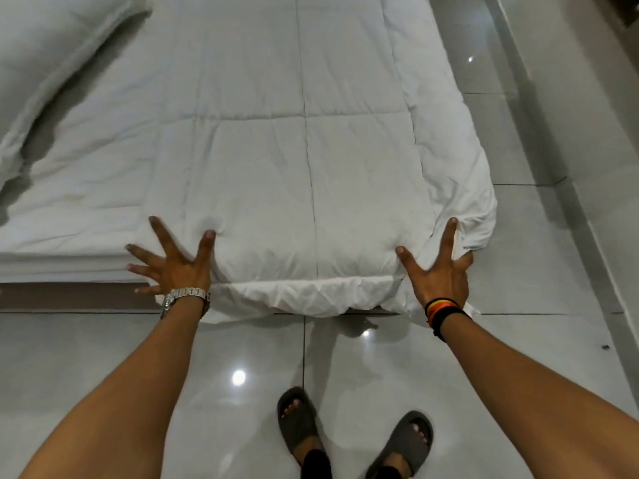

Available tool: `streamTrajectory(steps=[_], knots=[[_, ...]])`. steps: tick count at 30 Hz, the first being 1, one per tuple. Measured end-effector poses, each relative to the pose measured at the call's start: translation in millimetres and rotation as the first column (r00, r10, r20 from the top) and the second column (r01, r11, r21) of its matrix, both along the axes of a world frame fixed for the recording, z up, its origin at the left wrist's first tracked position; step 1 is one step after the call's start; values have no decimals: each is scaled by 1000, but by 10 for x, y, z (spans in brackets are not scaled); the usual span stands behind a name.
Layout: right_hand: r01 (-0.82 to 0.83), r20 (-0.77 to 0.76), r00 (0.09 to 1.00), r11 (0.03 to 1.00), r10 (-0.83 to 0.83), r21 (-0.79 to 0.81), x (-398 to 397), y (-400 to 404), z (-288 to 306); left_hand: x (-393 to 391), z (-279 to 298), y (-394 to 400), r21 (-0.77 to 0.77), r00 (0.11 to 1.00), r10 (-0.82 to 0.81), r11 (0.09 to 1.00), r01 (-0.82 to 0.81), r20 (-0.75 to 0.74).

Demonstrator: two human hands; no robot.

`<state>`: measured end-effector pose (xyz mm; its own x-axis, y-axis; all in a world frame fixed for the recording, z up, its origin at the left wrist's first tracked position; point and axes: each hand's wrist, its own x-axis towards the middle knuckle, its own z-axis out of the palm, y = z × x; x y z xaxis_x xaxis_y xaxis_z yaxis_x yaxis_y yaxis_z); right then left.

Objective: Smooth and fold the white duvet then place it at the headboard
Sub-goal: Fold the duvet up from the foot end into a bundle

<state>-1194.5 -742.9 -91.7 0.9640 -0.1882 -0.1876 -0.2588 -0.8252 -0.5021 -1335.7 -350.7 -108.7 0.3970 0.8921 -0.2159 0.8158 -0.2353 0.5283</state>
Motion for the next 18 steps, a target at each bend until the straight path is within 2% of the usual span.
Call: streamTrajectory(steps=[4,6,11,18], knots=[[40,-43,998,999,-39,18,-56,30,122,39,174,97,28,998,12,1000,-14,65],[32,-41,999,999,-31,21,-83,36,183,20,285,68,1,987,-50,999,51,150],[-95,21,995,994,94,60,-360,-275,277,-50,731,-15,9,954,-170,985,173,246],[-153,74,987,977,143,149,-979,-870,628,-814,1418,166,17,957,-188,982,189,219]])
